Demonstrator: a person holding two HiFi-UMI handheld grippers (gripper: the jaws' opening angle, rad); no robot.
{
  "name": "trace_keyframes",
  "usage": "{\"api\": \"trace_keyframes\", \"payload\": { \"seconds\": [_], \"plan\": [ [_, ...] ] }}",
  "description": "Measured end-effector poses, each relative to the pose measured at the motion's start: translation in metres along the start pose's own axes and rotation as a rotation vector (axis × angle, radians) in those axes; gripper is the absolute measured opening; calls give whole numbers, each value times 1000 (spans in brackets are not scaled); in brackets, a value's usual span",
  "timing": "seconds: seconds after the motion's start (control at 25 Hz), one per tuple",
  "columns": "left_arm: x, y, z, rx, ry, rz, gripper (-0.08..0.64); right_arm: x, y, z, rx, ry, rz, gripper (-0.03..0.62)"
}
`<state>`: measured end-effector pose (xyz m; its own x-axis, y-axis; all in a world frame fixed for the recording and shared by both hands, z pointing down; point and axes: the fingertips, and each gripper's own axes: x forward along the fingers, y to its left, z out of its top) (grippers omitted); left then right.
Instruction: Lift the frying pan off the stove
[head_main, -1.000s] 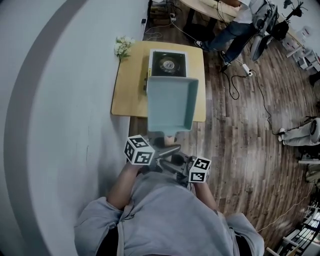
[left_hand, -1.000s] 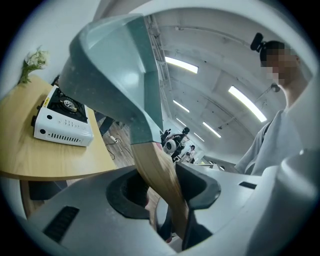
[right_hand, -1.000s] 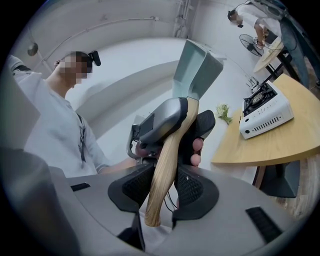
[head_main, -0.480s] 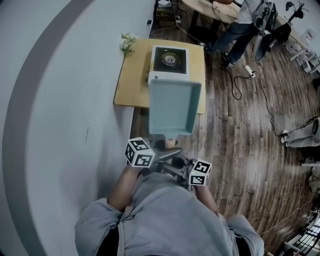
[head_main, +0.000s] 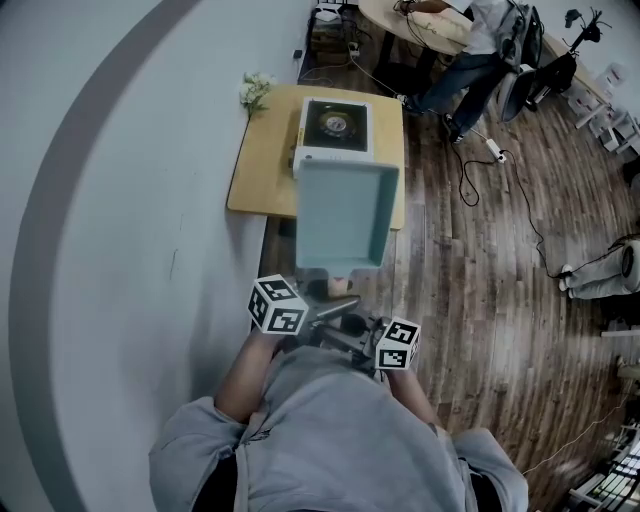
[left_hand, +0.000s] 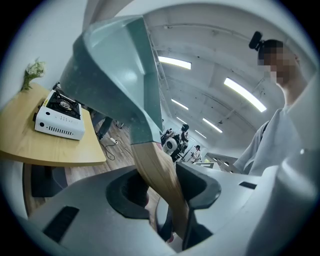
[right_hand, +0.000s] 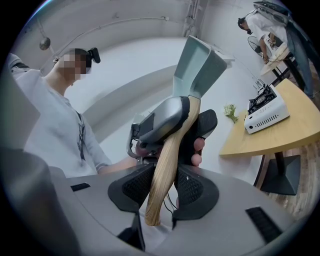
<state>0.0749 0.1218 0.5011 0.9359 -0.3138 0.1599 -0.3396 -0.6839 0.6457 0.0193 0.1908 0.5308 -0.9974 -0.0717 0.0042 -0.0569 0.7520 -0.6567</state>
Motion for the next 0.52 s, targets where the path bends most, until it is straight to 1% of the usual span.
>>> {"api": "trace_keyframes", "payload": {
  "seconds": [0.32, 0.52],
  "plan": [
    [-6, -2, -4, -13, -5, -3, 156, 2, 4, -5, -11, 16, 4, 120],
    [-6, -4, -6, -12, -3, -5, 157, 2, 6, -7, -7, 7, 3, 120]
  ]
}}
